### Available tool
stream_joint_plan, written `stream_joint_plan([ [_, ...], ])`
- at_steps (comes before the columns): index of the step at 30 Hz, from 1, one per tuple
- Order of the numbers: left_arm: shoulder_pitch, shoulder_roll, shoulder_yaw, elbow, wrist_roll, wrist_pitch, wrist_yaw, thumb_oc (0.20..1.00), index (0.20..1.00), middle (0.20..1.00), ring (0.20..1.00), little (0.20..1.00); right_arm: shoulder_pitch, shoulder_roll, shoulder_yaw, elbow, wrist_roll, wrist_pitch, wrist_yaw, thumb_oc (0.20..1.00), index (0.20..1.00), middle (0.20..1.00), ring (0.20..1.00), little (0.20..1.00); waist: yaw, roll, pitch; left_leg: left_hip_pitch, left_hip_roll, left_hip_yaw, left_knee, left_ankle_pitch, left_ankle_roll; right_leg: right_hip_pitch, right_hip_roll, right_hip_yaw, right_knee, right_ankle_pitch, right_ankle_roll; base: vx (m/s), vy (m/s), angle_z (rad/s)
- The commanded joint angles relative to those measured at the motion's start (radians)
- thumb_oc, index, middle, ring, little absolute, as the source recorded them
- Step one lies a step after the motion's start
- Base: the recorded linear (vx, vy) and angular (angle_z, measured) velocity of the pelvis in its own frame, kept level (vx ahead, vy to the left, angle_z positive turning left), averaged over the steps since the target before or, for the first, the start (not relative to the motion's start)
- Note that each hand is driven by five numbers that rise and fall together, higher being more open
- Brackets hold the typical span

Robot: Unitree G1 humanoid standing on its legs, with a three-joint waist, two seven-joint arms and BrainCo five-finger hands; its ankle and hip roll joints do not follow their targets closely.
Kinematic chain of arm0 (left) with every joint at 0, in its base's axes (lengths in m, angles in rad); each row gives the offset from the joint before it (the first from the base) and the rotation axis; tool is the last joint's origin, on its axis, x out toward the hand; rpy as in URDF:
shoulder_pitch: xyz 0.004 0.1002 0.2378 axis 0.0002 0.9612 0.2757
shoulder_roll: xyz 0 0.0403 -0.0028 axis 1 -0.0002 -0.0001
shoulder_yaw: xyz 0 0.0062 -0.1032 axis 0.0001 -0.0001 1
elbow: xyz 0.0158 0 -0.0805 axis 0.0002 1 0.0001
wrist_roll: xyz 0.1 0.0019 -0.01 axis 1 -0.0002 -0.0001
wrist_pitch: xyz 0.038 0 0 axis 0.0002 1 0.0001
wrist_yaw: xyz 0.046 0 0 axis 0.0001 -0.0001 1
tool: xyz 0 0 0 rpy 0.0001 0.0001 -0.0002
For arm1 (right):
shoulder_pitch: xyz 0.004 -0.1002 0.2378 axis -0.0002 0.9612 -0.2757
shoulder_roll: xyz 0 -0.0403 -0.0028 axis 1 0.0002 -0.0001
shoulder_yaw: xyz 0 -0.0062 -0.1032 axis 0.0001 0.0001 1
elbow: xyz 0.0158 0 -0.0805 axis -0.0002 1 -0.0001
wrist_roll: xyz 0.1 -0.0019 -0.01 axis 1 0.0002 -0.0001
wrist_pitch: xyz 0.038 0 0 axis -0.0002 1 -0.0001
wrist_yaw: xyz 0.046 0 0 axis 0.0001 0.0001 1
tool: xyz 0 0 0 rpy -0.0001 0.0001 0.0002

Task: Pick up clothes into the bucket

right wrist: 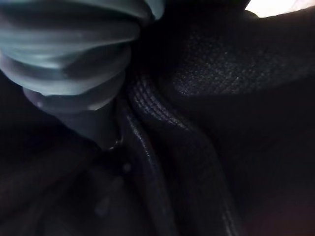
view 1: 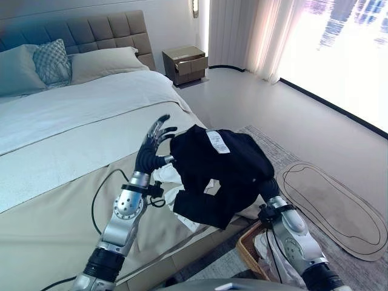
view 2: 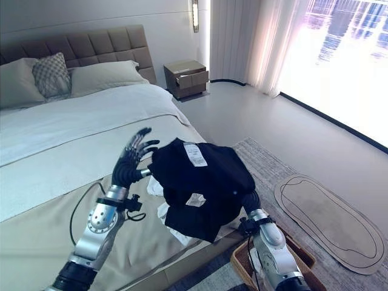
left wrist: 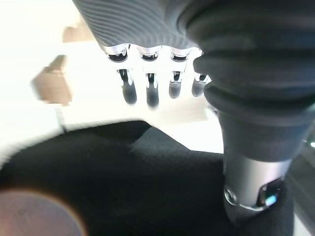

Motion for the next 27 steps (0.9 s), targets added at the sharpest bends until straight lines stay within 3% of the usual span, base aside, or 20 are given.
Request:
stream_joint_plan([
  [1,-0.006,0.026,0.001,0.063,-0.032,-0.015,-0.027,1.0,1.0,1.0,1.0,1.0,-0.052,0.06,-0.088,-0.049,0.069,-0.113,-0.025,0.2,0.2,0.2,0.2,0.2,-0.001,-0.062,-0.02,-0.018,-0.05,0.0,0.06,-0.055,0.053,-0.032,0.004,-0.003,0.064,0.0,-0.003,0.0,0.0,0.0],
  [7,0.046,0.027,-0.003,0.125,-0.008,-0.005,-0.043,1.0,1.0,1.0,1.0,1.0,-0.032,0.059,-0.173,-0.052,0.066,-0.138,-0.073,0.2,0.2,0.2,0.2,0.2,-0.004,-0.062,-0.017,-0.018,-0.05,0.003,0.068,-0.062,0.057,-0.034,0.004,0.004,0.065,0.0,-0.002,-0.01,-0.001,-0.02],
  [16,0.132,0.017,0.108,0.092,-0.086,-0.029,-0.073,1.0,1.0,1.0,1.0,1.0,0.009,0.002,-0.458,-0.097,-0.024,-0.204,-0.201,0.2,0.2,0.2,0.2,0.2,-0.019,-0.074,-0.016,-0.035,-0.05,0.006,0.073,-0.057,0.061,-0.056,0.007,0.013,0.07,0.006,-0.001,-0.01,-0.001,-0.02],
  [27,0.149,0.003,0.168,0.101,-0.075,-0.043,-0.064,1.0,1.0,1.0,1.0,1.0,0.051,-0.048,-0.656,-0.123,-0.055,-0.249,-0.265,0.2,0.2,0.2,0.2,0.2,-0.041,-0.081,-0.015,-0.034,-0.047,0.014,0.069,-0.062,0.061,-0.066,0.012,0.029,0.071,0.007,0.0,0.0,-0.006,-0.06],
])
